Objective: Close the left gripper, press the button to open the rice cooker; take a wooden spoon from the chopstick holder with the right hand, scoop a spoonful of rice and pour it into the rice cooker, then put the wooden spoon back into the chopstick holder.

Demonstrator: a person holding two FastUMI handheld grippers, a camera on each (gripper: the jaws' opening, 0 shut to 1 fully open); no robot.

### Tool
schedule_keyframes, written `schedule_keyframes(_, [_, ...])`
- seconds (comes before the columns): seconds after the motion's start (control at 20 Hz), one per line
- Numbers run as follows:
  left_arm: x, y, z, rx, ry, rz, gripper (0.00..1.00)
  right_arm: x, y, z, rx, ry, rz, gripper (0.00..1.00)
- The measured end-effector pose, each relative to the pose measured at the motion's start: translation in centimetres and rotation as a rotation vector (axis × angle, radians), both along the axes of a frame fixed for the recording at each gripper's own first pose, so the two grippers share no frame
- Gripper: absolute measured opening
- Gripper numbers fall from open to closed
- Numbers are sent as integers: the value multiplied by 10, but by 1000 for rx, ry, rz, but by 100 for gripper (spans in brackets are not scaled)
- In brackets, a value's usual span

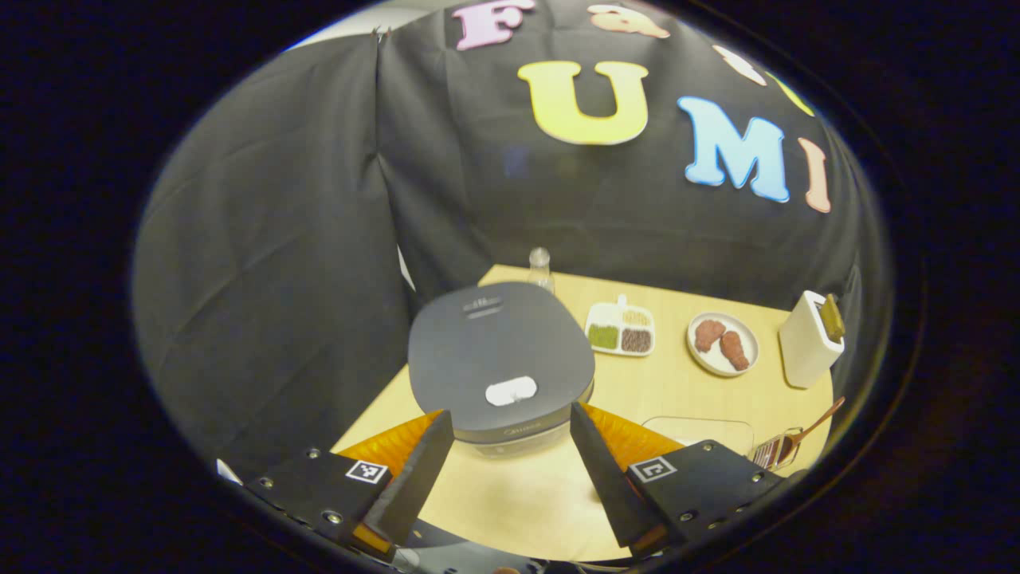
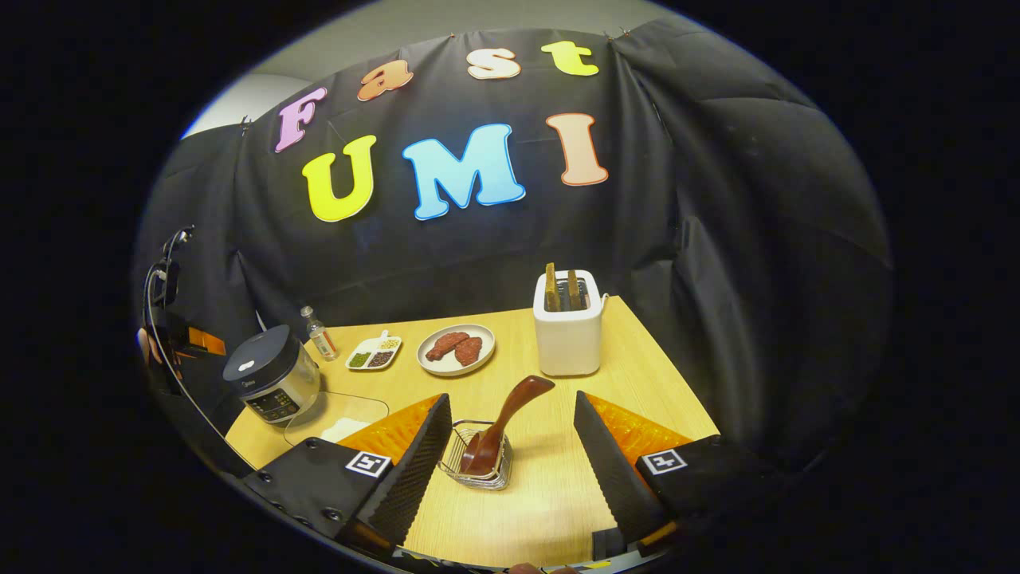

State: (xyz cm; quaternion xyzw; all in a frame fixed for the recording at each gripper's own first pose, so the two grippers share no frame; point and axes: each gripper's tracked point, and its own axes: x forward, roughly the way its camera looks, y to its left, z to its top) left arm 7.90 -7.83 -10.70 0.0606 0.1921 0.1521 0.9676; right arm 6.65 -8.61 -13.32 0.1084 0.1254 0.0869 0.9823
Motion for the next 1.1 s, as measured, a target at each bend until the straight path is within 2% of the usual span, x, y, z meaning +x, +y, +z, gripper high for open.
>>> schedule_keyframes(0.15, [-25,-43,69,35,-186,-131,94,2,-1,37,19,-70,-37,98])
schedule_keyframes(0.25, [-47,-68,104,26,-301,-202,94,0,-4,67,26,-128,-82,98])
schedule_keyframes(0.4, [-94,-100,122,-51,-407,-302,92,-18,-6,107,16,-205,-134,98])
schedule_keyframes(0.55, [-128,-95,108,-73,-459,-350,92,-44,-8,136,-30,-283,-161,98])
schedule_keyframes(0.6, [-142,-91,100,-91,-461,-356,92,-55,-9,140,-52,-309,-168,100])
schedule_keyframes(0.7, [-162,-78,90,-107,-504,-360,93,-75,-8,139,-71,-336,-182,98])
schedule_keyframes(0.85, [-183,-49,79,-78,-519,-314,92,-97,0,120,-68,-310,-172,98])
schedule_keyframes(1.1, [-199,-33,87,-50,-543,-301,92,-111,4,132,-74,-340,-196,98])
